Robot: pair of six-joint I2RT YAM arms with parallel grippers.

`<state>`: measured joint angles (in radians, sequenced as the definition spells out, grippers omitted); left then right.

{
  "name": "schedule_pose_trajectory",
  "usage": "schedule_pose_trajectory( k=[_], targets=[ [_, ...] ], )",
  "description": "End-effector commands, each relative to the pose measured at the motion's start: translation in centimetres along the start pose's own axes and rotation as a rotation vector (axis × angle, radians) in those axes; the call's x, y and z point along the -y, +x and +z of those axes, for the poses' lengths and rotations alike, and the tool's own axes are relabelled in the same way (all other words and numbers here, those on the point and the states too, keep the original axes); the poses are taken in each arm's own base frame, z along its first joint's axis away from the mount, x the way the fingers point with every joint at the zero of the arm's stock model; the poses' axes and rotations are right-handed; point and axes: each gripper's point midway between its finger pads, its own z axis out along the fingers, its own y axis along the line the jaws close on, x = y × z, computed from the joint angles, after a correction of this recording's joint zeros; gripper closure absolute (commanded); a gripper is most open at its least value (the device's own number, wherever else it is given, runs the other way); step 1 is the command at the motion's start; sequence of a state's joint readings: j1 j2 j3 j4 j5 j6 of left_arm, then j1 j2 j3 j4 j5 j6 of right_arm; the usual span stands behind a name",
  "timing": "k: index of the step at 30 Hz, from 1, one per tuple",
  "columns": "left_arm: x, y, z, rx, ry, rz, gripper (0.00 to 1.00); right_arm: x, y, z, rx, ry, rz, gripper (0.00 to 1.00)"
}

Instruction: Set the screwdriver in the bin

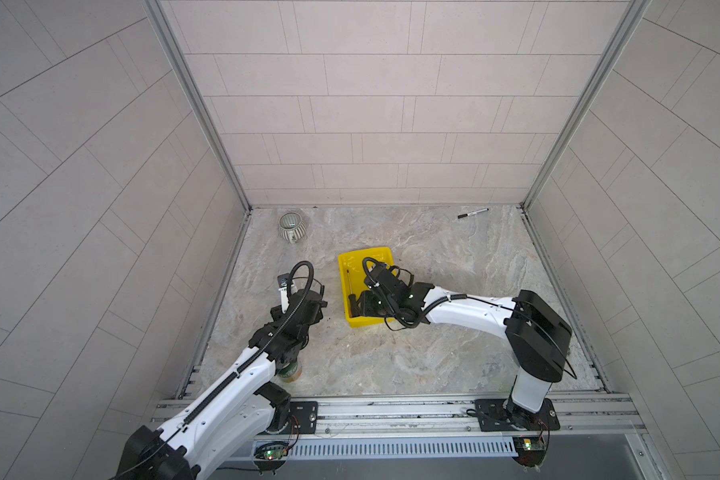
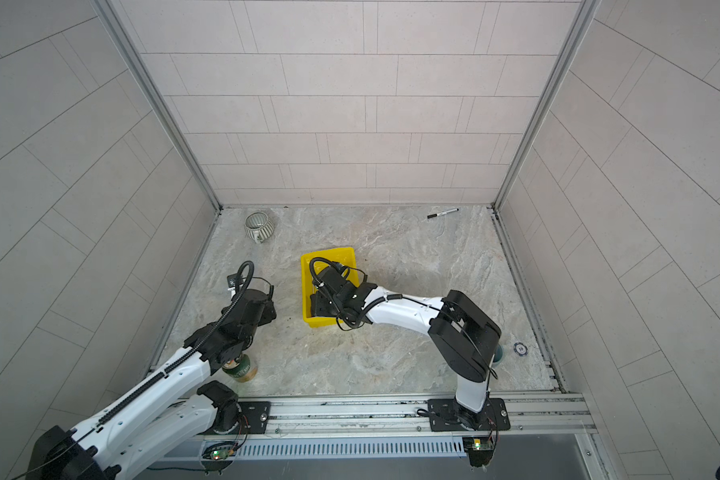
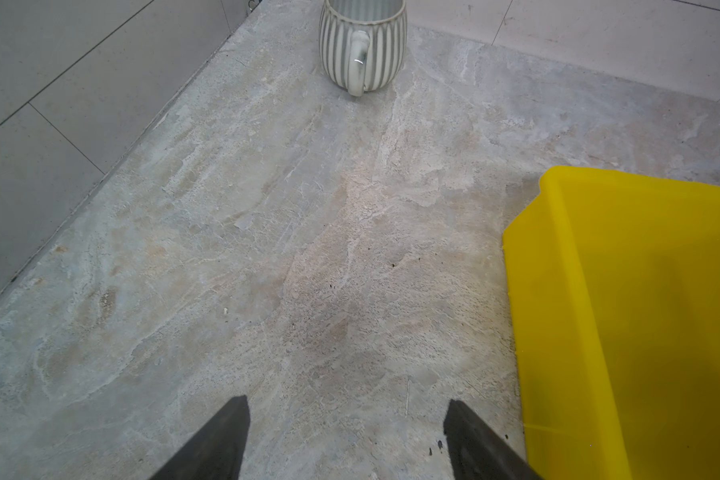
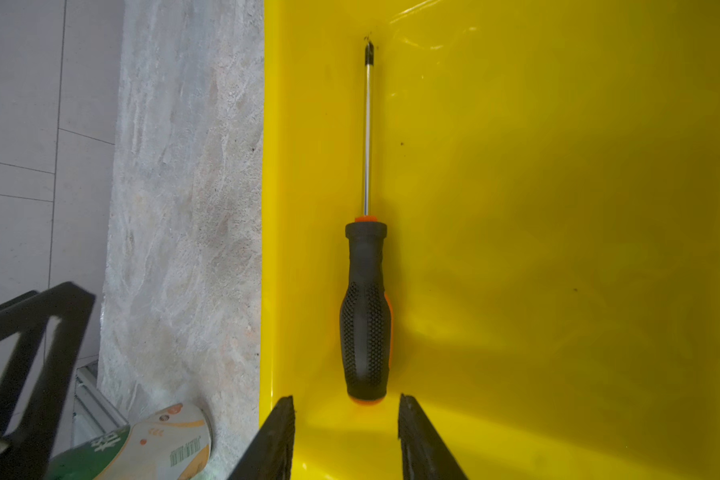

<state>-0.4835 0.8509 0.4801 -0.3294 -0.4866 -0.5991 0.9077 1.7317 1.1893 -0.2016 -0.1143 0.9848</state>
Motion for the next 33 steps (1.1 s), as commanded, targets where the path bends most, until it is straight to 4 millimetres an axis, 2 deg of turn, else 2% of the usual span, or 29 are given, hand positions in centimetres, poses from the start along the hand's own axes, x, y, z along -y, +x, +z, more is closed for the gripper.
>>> schedule_pose_trajectory(
  k=[1,4,7,8,12,14,20,23,27,33],
  targets=[
    [1.0,0.4,0.5,-0.004,0.054,0.006,0.21,0.8,-2.8,-4.8,0.084,-0.002,-0.037,0.58],
    [2.6,0.3,0.5,-0.003,0.141,0.013,0.18,4.2,-4.3,-8.2,0.159,0.094,-0.114,0.58],
    [5.3,0.3,0.2,-0.027,0.275,0.015,0.11,9.6,-5.4,-11.2,0.282,0.266,-0.193,0.58],
    [6.4,0.4,0.1,-0.039,0.332,0.008,0.05,11.6,-5.5,-12.4,0.303,0.319,-0.201,0.57],
    [9.8,0.8,1.0,-0.116,0.431,-0.012,0.01,18.3,-4.4,-16.9,0.358,0.464,-0.172,0.56],
    [11.0,0.9,1.8,-0.168,0.433,-0.004,0.01,20.1,-3.7,-18.6,0.404,0.466,-0.134,0.54],
    [14.5,0.2,4.1,-0.277,0.423,0.078,0.01,21.9,-1.9,-21.5,0.526,0.421,-0.097,0.34],
    [15.6,0.1,5.4,-0.307,0.409,0.11,0.01,22.2,-1.5,-22.4,0.531,0.431,-0.092,0.33],
    [17.3,0.3,6.6,-0.343,0.428,0.128,0.01,22.2,-1.3,-22.5,0.515,0.433,-0.1,0.33],
    [19.6,-0.3,7.3,-0.365,0.484,0.122,0.01,21.9,-1.4,-22.7,0.522,0.42,-0.093,0.32]
  ],
)
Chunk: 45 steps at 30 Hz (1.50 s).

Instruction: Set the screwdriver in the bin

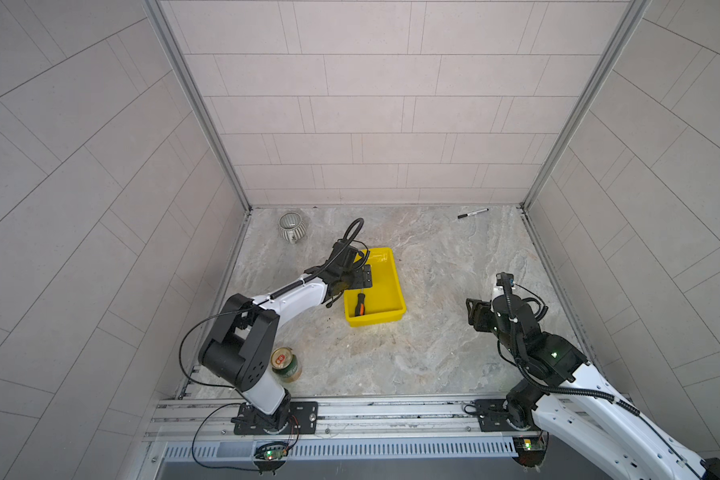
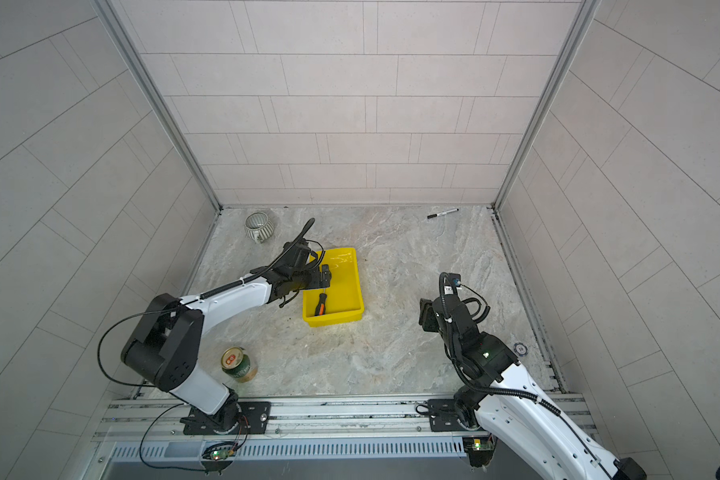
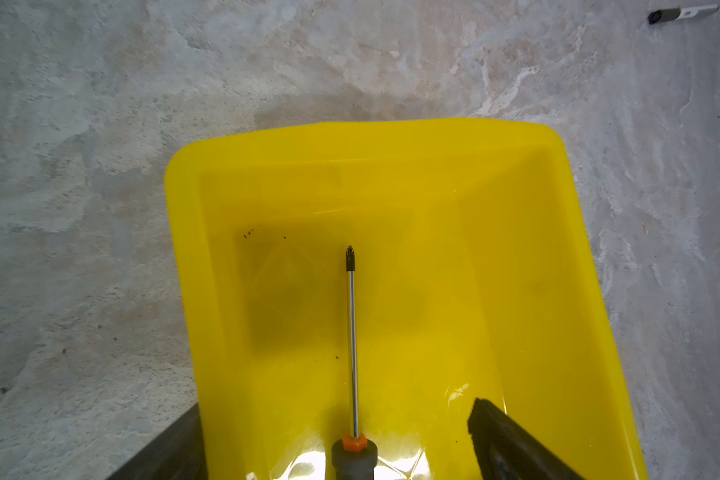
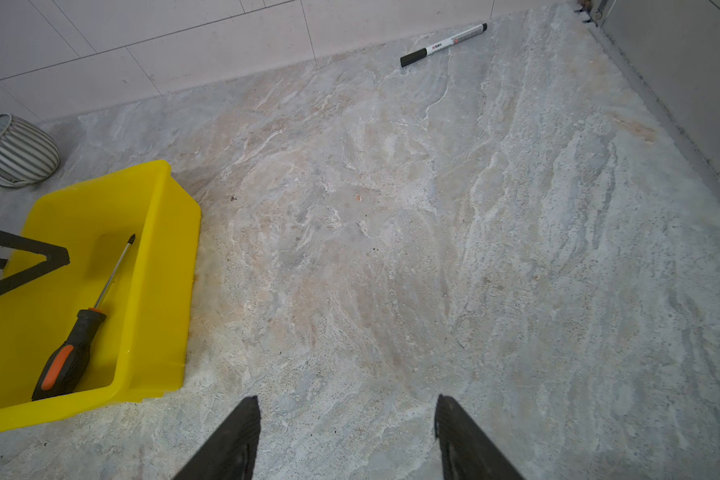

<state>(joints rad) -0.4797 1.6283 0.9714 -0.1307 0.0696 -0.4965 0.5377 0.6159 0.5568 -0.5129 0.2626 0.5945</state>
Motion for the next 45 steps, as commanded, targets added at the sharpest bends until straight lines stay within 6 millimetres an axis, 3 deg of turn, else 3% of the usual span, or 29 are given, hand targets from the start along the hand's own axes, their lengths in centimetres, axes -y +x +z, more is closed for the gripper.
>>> schedule_pose_trajectory(
  k=[1,5,8,9,10,14,16,20,23,26,31,45],
  targets=[
    [1.7,-1.1,-0.1,-0.002,0.069,0.008,0.01,0.2,-0.4,-0.4,0.007,0.01,0.0,0.32],
    [2.4,-1.6,-0.4,-0.004,0.089,0.013,0.0,0.4,-0.5,-0.2,0.008,0.027,-0.014,0.32],
    [1.2,-2.1,-2.1,0.028,0.016,0.016,0.0,0.6,-1.2,-0.3,0.012,0.056,-0.032,0.26],
    [0.6,-2.5,-3.1,0.051,-0.018,0.017,0.0,0.8,-1.3,-0.2,0.01,0.078,-0.041,0.21],
    [0.0,-2.9,-4.2,0.076,-0.049,0.015,0.0,0.7,-2.0,-0.3,0.02,0.086,-0.054,0.03],
    [-4.8,-4.2,-10.2,0.225,-0.292,-0.036,0.0,0.8,-4.9,0.2,0.039,0.176,-0.13,0.01],
    [-6.9,-3.9,-12.9,0.288,-0.379,-0.068,0.0,1.1,-6.7,1.0,0.05,0.245,-0.159,0.01],
    [-8.5,-2.5,-15.3,0.412,-0.362,-0.12,0.0,3.2,-9.9,3.4,0.103,0.415,-0.205,0.0],
    [-9.7,-0.9,-16.1,0.478,-0.336,-0.173,0.0,6.2,-10.9,5.3,0.149,0.569,-0.249,0.0],
    [-11.2,0.4,-16.8,0.517,-0.371,-0.193,0.0,9.1,-10.6,7.0,0.168,0.638,-0.242,0.0],
    [-12.5,1.2,-17.5,0.559,-0.404,-0.232,0.0,10.0,-8.5,9.9,0.183,0.56,-0.331,0.0],
    [-11.6,1.2,-15.7,0.494,-0.371,-0.269,0.0,9.6,-5.8,15.1,0.314,0.468,-0.314,0.0]
  ],
)
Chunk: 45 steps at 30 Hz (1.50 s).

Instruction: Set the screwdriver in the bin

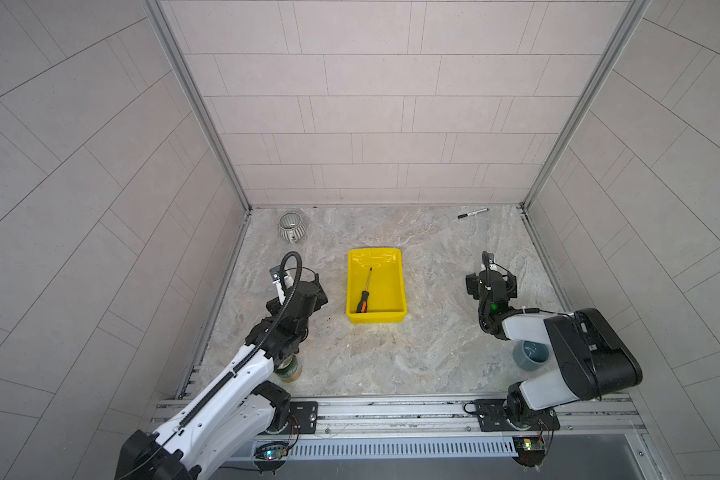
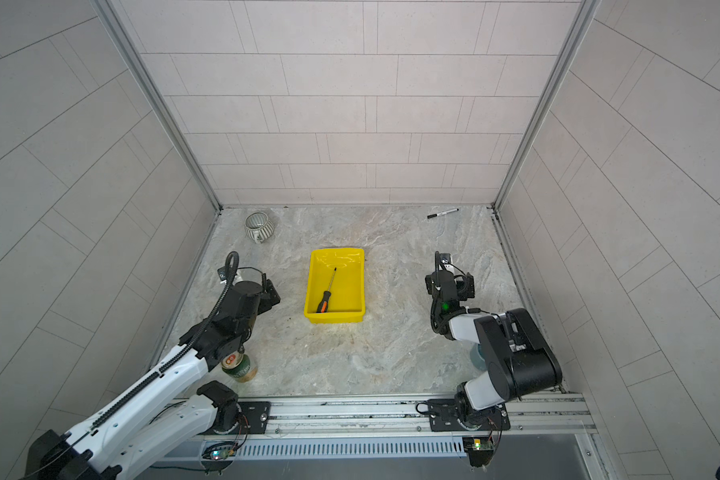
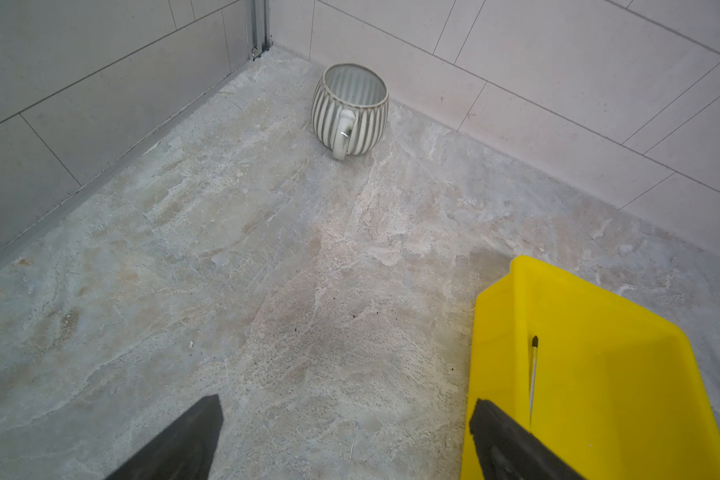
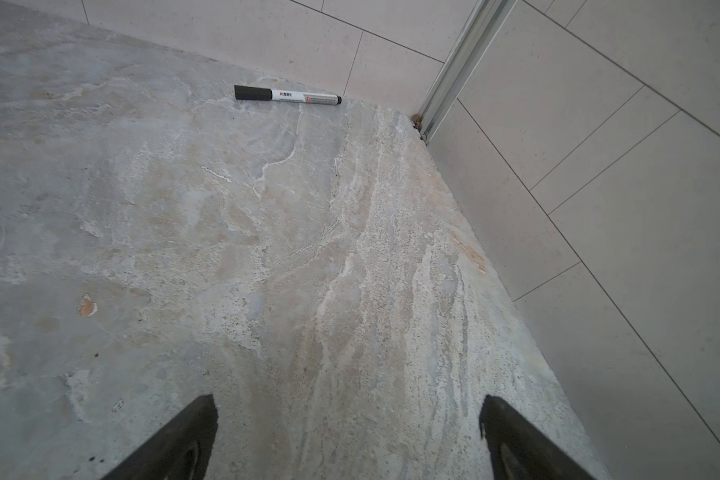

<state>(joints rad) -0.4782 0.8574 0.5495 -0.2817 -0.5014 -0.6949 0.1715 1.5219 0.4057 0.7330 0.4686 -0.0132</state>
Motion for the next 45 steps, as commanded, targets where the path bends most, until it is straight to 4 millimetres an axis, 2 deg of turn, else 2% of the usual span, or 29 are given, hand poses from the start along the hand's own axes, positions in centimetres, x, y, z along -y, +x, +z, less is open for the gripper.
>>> schedule_pose_trajectory(
  k=[1,5,9,14,19,24,26,29,33,40,45],
  targets=[
    [0.1,-0.8,-0.1,0.011,-0.024,-0.012,0.0,0.2,-2.7,0.0,0.105,-0.005,0.048,0.0],
    [-0.8,-1.7,0.0,0.05,-0.096,0.016,0.0,0.2,-2.5,0.4,0.097,-0.034,0.073,0.0],
    [-2.3,-4.0,-0.1,0.189,-0.196,0.024,0.0,0.3,-1.3,1.0,0.094,-0.088,0.139,0.0],
    [-1.6,-6.7,-0.1,0.233,-0.221,0.11,0.0,0.1,-1.5,1.0,0.119,-0.102,0.127,0.01],
    [-0.7,-7.6,2.5,0.169,-0.148,0.177,0.0,0.1,-1.4,1.0,0.113,-0.103,0.127,0.01],
    [-3.5,-9.3,6.0,0.184,-0.209,0.165,0.0,0.0,-1.4,1.0,0.114,-0.104,0.125,0.0],
    [-4.1,-9.7,7.2,0.181,-0.208,0.231,0.0,0.0,-1.4,1.0,0.114,-0.103,0.125,0.01],
    [-3.9,-9.2,8.5,0.14,-0.165,0.322,0.0,0.0,-1.4,1.0,0.114,-0.104,0.125,0.01],
    [-4.1,-7.8,10.3,0.086,-0.126,0.342,0.0,0.0,-1.4,1.0,0.115,-0.103,0.125,0.01],
    [-1.8,-5.0,12.5,0.137,0.05,0.349,0.0,0.1,-1.4,1.0,0.113,-0.103,0.124,0.01],
    [-2.5,-3.7,13.9,0.086,0.018,0.35,0.0,0.1,-1.4,1.0,0.114,-0.103,0.125,0.01]
  ],
)
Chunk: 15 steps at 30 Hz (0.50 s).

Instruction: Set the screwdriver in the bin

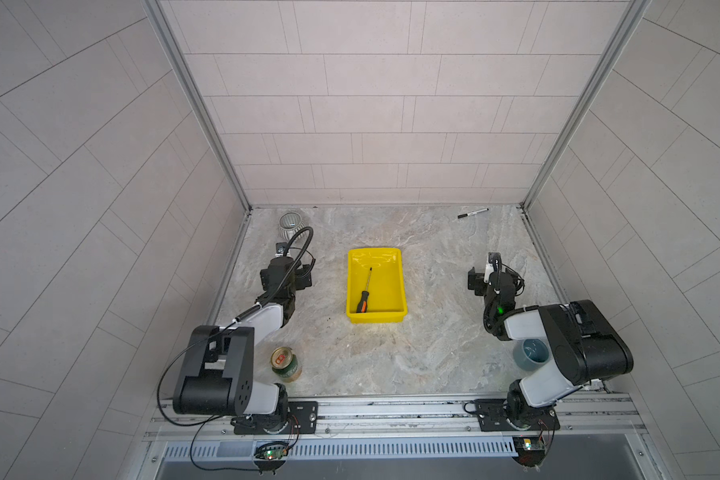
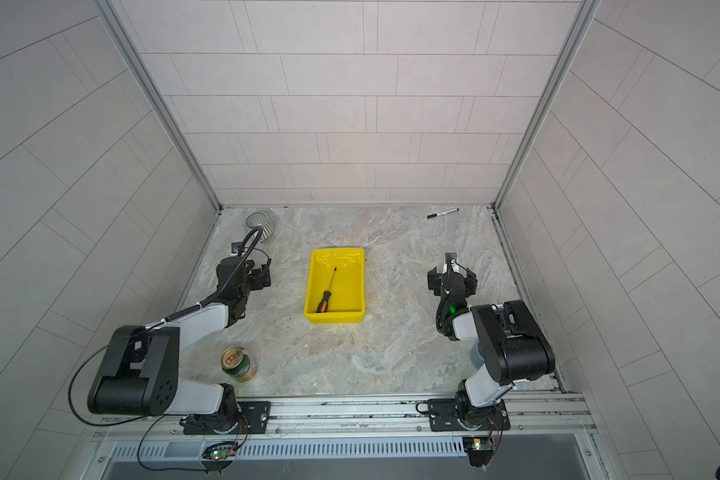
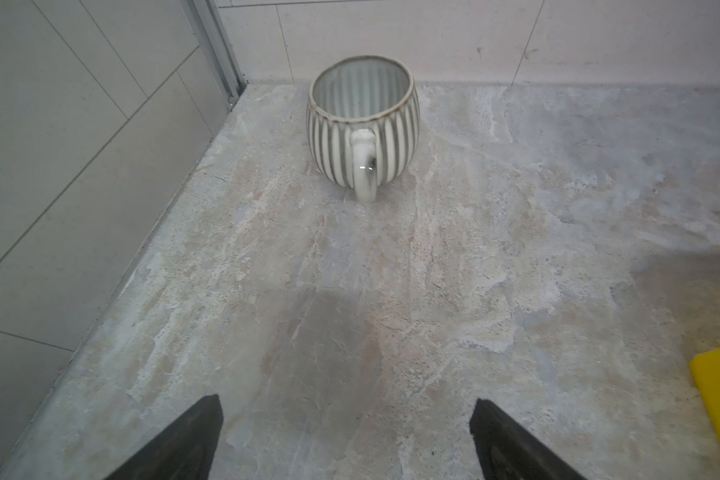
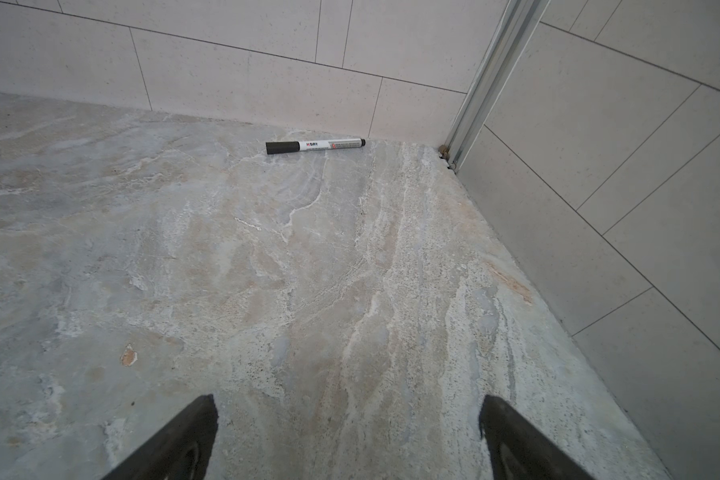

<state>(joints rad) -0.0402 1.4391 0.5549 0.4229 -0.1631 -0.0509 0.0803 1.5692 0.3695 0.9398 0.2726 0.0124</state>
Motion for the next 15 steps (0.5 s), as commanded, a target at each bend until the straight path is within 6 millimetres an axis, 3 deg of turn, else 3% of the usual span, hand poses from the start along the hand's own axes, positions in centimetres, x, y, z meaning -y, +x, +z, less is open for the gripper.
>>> schedule_pose_trajectory(
  k=[1,7,15],
  targets=[
    [0.2,-1.5,0.2,0.081,0.017,-0.014,0.0,0.0,-0.2,0.0,0.015,0.002,0.01,0.0],
    [-1.2,-0.9,0.3,0.14,-0.041,-0.053,0.0,0.0,-0.2,0.0,0.013,0.002,0.009,0.01],
    [-0.5,-0.3,1.5,0.116,0.027,-0.059,0.0,0.0,-0.2,0.0,0.014,0.001,0.009,0.01]
  ],
)
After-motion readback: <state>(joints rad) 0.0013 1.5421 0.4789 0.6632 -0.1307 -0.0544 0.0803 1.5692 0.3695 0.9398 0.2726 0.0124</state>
